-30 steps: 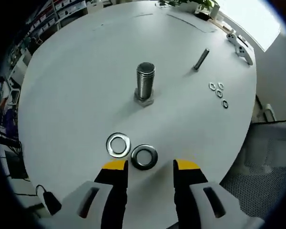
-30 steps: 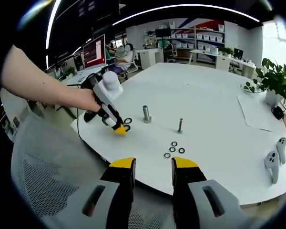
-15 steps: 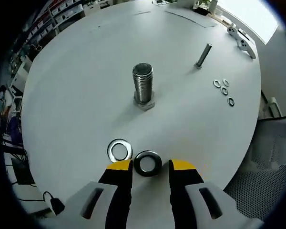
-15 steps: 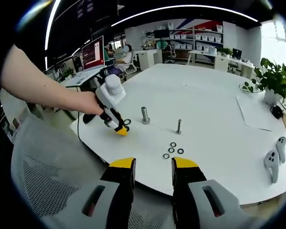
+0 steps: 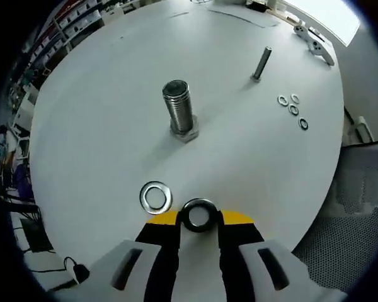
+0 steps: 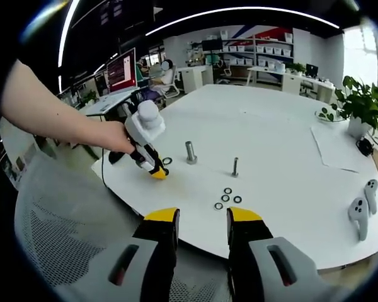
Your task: Place the washer onto the threaded stud by aligning its center hole with the stud, sliding it down to the base, and recovering from edge contact or off-axis alignment until the washer reaches the visible bottom stop.
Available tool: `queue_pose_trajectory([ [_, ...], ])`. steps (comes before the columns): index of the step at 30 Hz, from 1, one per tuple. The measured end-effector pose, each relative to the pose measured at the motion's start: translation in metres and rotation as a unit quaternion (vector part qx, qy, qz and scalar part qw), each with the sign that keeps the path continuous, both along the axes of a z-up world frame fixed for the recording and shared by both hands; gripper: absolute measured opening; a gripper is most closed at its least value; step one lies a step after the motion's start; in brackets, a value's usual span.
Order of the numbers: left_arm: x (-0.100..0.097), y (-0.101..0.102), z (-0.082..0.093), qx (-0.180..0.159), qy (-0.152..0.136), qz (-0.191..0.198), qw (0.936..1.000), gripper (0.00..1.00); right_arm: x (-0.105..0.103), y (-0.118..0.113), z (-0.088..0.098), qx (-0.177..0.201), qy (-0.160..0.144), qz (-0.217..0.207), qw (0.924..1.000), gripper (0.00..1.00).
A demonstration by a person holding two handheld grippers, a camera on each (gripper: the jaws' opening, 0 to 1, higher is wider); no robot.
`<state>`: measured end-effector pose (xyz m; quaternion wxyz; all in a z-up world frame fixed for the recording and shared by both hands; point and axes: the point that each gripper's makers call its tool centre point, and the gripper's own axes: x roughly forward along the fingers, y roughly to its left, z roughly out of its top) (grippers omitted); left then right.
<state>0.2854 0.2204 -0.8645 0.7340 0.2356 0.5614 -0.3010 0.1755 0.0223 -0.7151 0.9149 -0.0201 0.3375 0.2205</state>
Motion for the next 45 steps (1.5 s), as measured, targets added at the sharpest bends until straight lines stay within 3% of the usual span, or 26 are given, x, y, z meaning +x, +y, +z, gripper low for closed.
queue_pose_trajectory([
  [15,-0.026,0.036,-0.001,0.032,0.032,-0.050,0.9977,0.21,-0.001,0.000,-0.001,-0.003,0.002,0.002,1.0000,0.33],
  [24,-0.025,0.033,-0.003,0.050,0.051,-0.090,0.9934,0.23,-0.001,0.001,-0.001,-0.004,0.002,0.004,1.0000,0.33],
  [30,-0.026,0.033,-0.003,0.066,0.061,-0.088,0.9920,0.24,-0.001,0.000,-0.001,-0.005,0.001,0.002,1.0000,0.33],
  [45,-0.025,0.034,-0.004,0.046,0.049,-0.089,0.9938,0.22,-0.001,-0.001,-0.001,-0.005,0.001,0.004,1.0000,0.33],
])
